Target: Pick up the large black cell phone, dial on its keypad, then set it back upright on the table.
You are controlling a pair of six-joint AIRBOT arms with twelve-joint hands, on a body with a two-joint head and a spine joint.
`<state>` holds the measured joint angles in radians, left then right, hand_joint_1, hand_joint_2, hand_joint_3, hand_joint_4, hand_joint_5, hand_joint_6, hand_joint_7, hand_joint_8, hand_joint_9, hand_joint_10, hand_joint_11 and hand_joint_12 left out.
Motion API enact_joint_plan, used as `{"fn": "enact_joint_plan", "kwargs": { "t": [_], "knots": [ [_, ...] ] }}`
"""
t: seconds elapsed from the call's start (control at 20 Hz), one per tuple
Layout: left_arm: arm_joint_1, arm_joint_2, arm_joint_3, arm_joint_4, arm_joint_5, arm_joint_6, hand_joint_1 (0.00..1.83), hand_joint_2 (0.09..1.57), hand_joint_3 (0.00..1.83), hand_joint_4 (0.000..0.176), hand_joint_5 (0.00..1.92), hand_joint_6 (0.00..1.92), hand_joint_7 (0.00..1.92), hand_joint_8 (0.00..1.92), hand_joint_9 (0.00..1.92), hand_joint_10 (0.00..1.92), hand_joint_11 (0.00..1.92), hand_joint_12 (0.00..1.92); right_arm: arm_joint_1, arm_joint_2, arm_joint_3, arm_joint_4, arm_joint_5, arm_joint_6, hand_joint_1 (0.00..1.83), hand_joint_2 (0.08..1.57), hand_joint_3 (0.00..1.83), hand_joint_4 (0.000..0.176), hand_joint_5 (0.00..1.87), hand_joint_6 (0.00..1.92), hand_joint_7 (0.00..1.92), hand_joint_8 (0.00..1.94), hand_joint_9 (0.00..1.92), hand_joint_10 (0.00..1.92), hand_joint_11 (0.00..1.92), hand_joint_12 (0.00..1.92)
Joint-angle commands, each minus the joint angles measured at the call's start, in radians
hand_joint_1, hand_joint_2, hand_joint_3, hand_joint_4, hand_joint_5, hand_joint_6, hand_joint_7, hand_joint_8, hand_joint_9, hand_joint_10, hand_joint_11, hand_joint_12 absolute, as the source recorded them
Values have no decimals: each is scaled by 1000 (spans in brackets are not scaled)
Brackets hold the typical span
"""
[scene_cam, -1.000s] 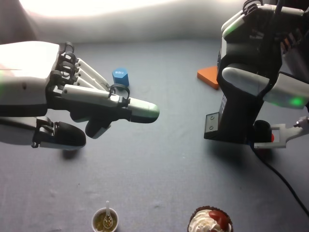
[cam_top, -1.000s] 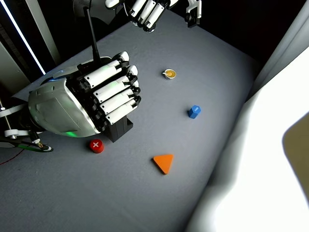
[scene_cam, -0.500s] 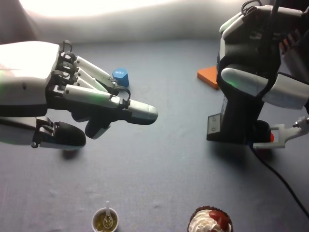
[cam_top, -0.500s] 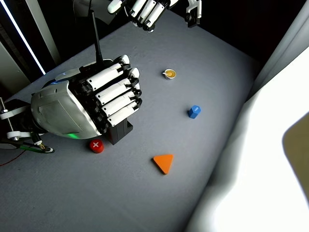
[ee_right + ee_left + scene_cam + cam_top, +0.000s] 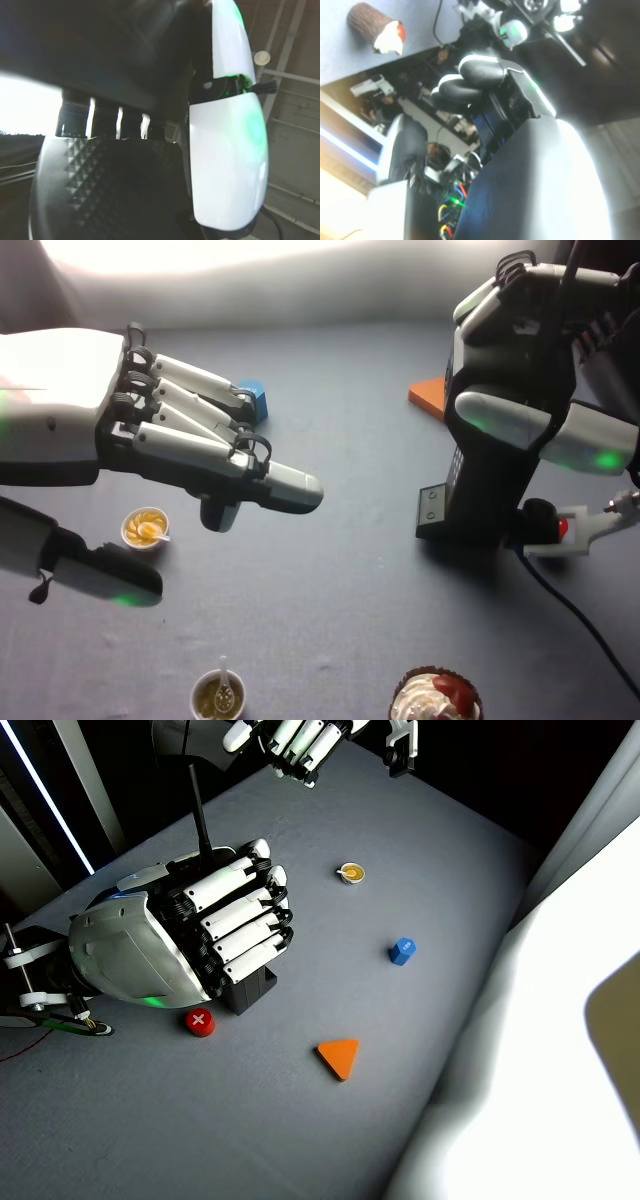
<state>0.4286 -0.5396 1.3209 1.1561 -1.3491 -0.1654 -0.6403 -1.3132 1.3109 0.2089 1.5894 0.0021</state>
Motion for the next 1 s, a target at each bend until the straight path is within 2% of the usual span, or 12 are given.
{"fn": "enact_joint_plan", "kwargs": {
  "t": [0.0, 0.1, 0.15, 0.2, 0.25, 0.4, 0.45, 0.6, 0.7, 0.8, 0.85, 0.95],
  "knots": [
    [-24, 0, -4, -89, -70, -1, 374, 1340, 3, 34, 300, 3, 678, 1177, 649, 1691, 476, 1921, 2, 6, 5, -4, 131, 17, 1490, 1111, 0, 0, 971, 759, 921, 973, 942, 1162, 798, 1647],
    [-24, -1, -4, -88, -70, -1, 333, 1352, 4, 38, 342, 9, 611, 1148, 593, 1668, 293, 1921, 2, 5, 8, -4, 131, 17, 1490, 1113, 0, 0, 929, 779, 925, 970, 947, 1157, 819, 1641],
    [-24, -1, -4, -88, -69, -1, 299, 1359, 2, 20, 340, 2, 579, 1096, 559, 1596, 184, 1893, 2, 5, 9, -4, 131, 18, 1487, 1121, 6, 0, 902, 812, 885, 1026, 917, 1201, 848, 1641],
    [-24, -1, -4, -88, -68, -1, 299, 1359, 2, 20, 340, 2, 579, 1096, 559, 1596, 184, 1893, 2, 4, 10, -4, 131, 18, 1487, 1121, 6, 0, 902, 812, 885, 1026, 917, 1201, 848, 1641],
    [-24, -1, -4, -88, -68, -2, 274, 1376, 2, 14, 337, 0, 587, 1046, 556, 1570, 224, 1915, 2, 4, 11, -4, 131, 18, 1493, 1099, 0, 0, 992, 693, 976, 912, 973, 1119, 800, 1640],
    [-24, -1, -4, -88, -69, -4, 285, 1365, 0, 20, 365, 5, 621, 1045, 580, 1556, 235, 1895, 2, 4, 12, -4, 131, 19, 1492, 1106, 1, 0, 973, 766, 949, 942, 954, 1131, 787, 1639],
    [-24, -2, -4, -87, -69, -4, 297, 1359, 0, 16, 378, 6, 631, 1042, 589, 1549, 228, 1889, 2, 4, 12, -4, 131, 19, 1489, 1122, 1, 0, 940, 778, 924, 999, 922, 1198, 745, 1683],
    [-24, -1, -4, -86, -68, -6, 220, 1397, 5, 0, 392, 2, 611, 1056, 560, 1565, 288, 1913, 2, 4, 13, -4, 132, 22, 1491, 1114, 0, 0, 958, 733, 938, 990, 936, 1164, 781, 1661],
    [-24, -1, -4, -86, -68, -7, 216, 1395, 2, 0, 399, 3, 607, 1059, 559, 1571, 303, 1919, 1, 4, 13, -4, 132, 23, 1493, 1098, 0, 0, 997, 688, 972, 925, 961, 1121, 819, 1619],
    [-24, -1, -4, -84, -67, -7, 210, 1388, 0, 0, 407, 2, 596, 1089, 556, 1589, 253, 1921, -2, 4, 13, -4, 132, 24, 1488, 1125, 1, 0, 950, 741, 916, 1015, 891, 1235, 770, 1693],
    [-24, -1, -4, -84, -67, -9, 216, 1381, 0, 0, 410, 1, 591, 1090, 548, 1586, 342, 1921, -5, 4, 13, -4, 132, 24, 1492, 1096, 1, 0, 1016, 682, 987, 877, 956, 1134, 803, 1636],
    [-24, -1, -4, -82, -67, -11, 230, 1388, 1, 0, 413, 2, 600, 1091, 564, 1593, 329, 1921, -8, 4, 13, -4, 132, 25, 1491, 1100, 1, 0, 996, 703, 960, 928, 949, 1144, 822, 1625]
  ]
}}
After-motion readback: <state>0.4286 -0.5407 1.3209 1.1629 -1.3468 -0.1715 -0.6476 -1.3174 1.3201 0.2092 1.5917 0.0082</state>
